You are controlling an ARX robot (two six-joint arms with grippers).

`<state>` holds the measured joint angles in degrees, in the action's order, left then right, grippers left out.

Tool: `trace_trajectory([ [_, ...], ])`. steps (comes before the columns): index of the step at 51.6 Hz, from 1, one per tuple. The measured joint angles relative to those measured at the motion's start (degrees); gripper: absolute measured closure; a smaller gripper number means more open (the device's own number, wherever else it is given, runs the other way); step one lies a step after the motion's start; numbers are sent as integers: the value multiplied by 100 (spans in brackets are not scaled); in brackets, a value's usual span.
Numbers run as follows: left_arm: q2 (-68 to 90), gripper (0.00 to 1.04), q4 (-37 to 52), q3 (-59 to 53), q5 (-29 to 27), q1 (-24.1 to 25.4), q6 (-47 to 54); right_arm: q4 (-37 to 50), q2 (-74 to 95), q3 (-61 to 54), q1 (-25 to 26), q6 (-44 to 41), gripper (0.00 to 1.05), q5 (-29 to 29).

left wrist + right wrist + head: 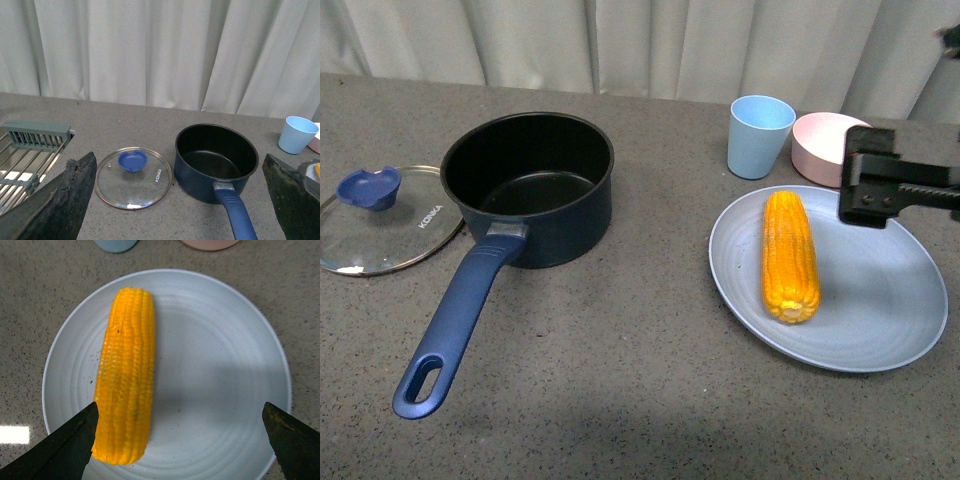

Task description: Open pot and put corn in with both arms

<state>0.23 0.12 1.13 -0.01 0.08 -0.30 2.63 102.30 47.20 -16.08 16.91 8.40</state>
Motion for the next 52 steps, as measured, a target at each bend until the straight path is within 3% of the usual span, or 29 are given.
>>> trace_trajectory([
  [16, 0, 6, 0, 0, 0, 0, 0, -509, 1086, 1108, -278, 133, 9, 120],
  [43, 0, 6, 0, 0, 2, 0, 0, -798, 1880, 1521, -273, 240, 9, 48],
  [52, 0, 6, 0, 0, 0, 0, 0, -817, 1888, 1565, -240, 260, 38, -28],
])
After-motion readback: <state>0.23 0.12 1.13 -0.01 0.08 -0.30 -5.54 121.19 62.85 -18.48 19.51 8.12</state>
